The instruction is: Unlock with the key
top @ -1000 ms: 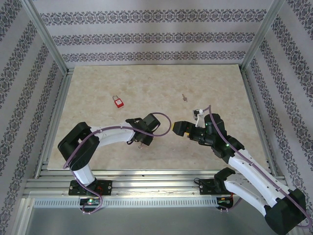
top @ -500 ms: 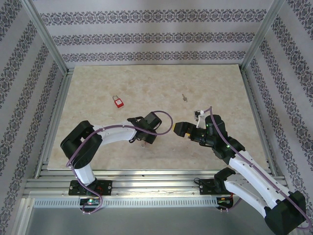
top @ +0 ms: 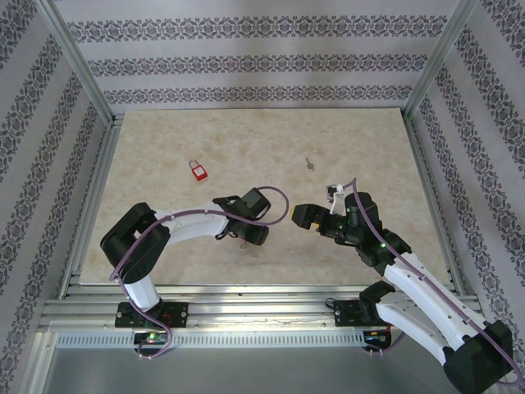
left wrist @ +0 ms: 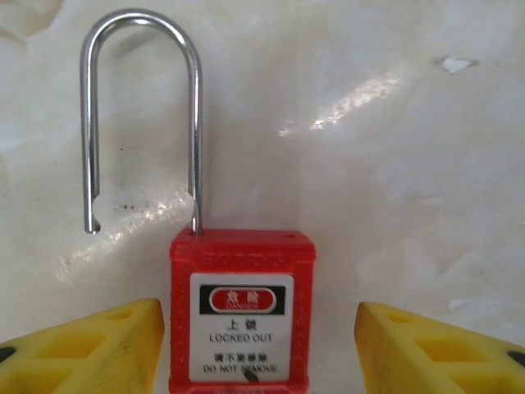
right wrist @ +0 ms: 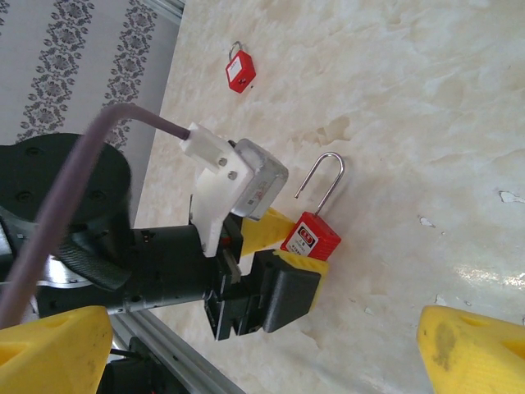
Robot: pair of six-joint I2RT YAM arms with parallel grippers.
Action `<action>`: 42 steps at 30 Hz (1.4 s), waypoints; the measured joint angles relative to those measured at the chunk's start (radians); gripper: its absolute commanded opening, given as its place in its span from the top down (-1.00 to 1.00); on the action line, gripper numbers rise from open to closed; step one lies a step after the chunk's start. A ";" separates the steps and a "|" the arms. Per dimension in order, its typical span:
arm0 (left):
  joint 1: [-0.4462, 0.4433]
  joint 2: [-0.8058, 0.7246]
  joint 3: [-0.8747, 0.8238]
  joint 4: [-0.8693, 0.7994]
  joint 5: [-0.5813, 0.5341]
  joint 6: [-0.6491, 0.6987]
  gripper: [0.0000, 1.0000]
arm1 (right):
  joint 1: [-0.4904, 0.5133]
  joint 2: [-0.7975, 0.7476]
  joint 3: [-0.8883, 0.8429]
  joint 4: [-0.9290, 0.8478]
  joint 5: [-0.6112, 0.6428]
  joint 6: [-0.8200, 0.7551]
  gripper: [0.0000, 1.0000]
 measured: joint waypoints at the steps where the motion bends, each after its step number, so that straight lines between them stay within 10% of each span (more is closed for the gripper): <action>1: 0.000 -0.018 0.000 -0.004 0.003 -0.004 -0.29 | 0.000 0.000 0.000 0.000 0.000 0.000 -0.90; 27: 0.266 -0.360 -0.117 0.020 0.123 -0.074 -0.66 | -0.003 0.026 0.011 -0.145 0.107 -0.037 -0.90; 42: 0.604 -0.488 -0.152 0.057 0.186 -0.125 -0.88 | -0.141 0.486 0.349 -0.283 0.288 -0.249 -0.64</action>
